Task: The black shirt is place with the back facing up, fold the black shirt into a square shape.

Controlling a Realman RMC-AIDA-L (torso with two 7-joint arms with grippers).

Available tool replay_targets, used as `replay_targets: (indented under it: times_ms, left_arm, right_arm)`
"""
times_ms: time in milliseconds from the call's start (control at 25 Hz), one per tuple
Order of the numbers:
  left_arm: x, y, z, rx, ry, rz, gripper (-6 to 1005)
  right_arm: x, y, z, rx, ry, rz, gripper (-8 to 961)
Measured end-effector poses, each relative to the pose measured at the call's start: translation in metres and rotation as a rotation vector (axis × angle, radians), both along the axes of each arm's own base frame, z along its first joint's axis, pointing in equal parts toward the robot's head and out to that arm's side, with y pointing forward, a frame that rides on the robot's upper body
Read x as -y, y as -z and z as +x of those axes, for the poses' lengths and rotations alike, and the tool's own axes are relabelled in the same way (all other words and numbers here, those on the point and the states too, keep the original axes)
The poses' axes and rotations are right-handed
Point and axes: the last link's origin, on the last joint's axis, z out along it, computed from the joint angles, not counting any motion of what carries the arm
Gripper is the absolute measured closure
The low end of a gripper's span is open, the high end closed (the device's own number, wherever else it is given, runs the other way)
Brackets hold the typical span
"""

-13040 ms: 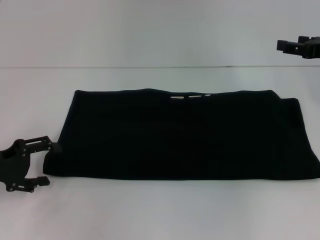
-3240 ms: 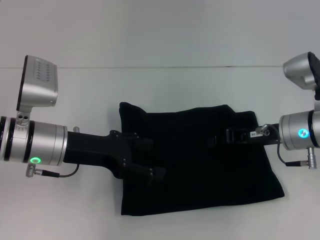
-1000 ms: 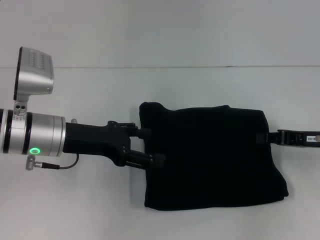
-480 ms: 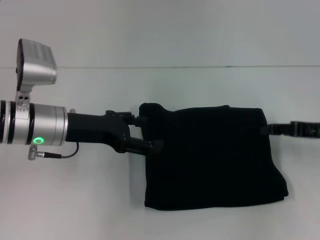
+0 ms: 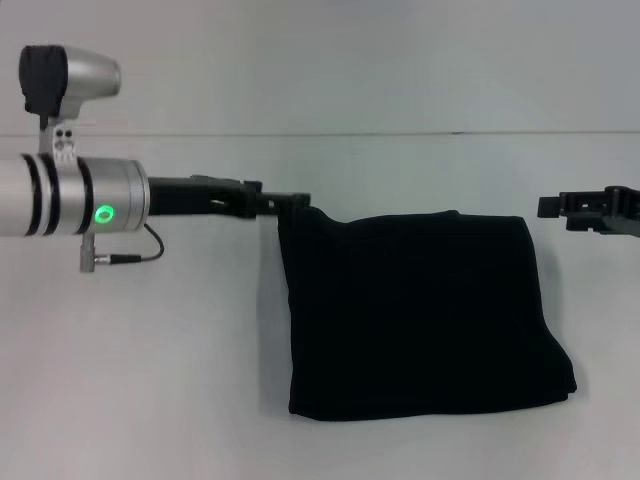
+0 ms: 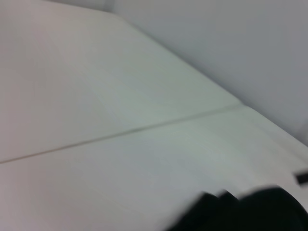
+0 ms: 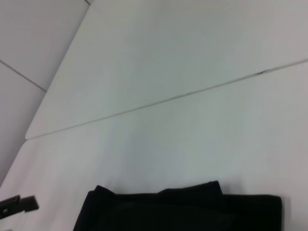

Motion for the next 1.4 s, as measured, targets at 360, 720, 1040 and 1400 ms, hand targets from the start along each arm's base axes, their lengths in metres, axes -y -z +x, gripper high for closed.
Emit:
replay_targets:
  times_ms: [360, 720, 1040, 1400]
  left_arm:
    - [-0.023, 0.016, -0.013, -0.032, -0.319, 0.037, 49]
    - [-0.022, 0.04, -0.001, -0.038, -0.334, -0.015, 49]
    - [-0.021, 0.049, 0.011, -0.027, -0.321, -0.045, 50]
    - [-0.02, 0.055, 0.018, -0.03, -0.307, -0.074, 96]
  right_arm:
    - [-0.002, 0.003, -0.002, 0.009, -0.015, 0.001, 224]
    - [0.0, 0.007, 0.0, 0.016, -0.017, 0.002, 225]
    - [0.001, 0.008, 0.002, 0.025, -0.022, 0.004, 226]
    - [0.001, 0.008, 0.003, 0.035, -0.027, 0.01, 227]
